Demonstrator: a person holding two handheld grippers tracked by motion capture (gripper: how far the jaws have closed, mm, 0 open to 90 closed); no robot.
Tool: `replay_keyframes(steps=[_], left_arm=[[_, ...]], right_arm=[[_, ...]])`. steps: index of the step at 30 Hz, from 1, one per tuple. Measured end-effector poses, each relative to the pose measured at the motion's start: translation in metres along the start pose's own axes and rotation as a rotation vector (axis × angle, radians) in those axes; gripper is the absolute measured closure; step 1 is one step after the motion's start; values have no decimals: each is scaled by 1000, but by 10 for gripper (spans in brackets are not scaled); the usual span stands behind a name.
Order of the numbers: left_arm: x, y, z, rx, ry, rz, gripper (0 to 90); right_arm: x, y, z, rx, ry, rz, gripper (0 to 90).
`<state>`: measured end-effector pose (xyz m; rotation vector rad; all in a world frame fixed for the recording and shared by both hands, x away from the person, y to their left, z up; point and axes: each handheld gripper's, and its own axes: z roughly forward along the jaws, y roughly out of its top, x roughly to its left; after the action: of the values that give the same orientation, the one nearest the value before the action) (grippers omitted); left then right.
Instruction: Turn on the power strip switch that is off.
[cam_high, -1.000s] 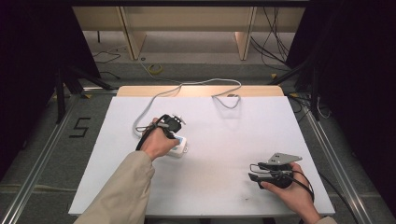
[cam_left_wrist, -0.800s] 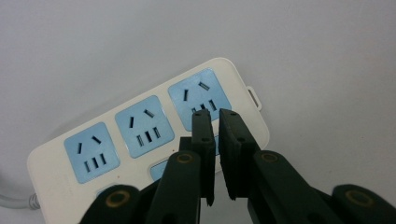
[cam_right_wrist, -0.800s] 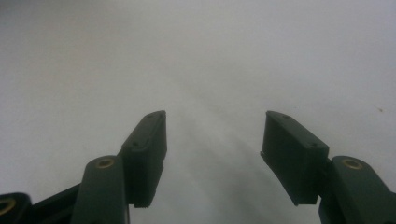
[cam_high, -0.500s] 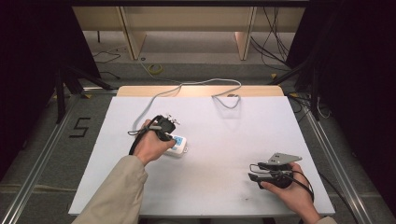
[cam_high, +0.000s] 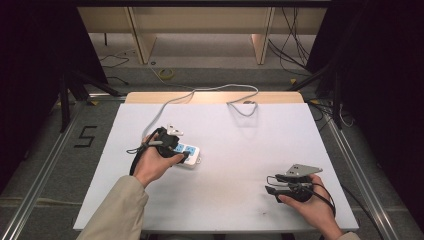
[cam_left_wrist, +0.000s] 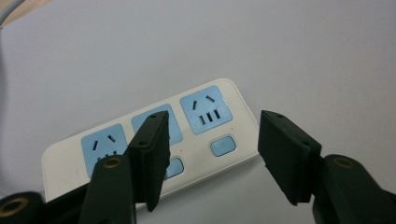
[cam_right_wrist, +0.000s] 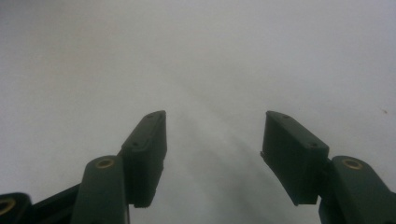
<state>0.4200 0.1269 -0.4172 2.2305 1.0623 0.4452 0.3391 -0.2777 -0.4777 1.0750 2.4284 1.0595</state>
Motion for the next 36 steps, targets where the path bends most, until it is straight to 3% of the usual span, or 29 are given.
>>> replay_keyframes(steps=[9,27,36], left_arm=[[1,-16,-8,-48,-12,18,304],[5,-43,-21,-90,-5,10,259],[4,-55,-20,-122,-5,9,245]], right_arm=[[0,0,0,-1,2,-1,408],[1,0,0,-2,9,-3,404],[1,0,1,-2,15,-3,400]])
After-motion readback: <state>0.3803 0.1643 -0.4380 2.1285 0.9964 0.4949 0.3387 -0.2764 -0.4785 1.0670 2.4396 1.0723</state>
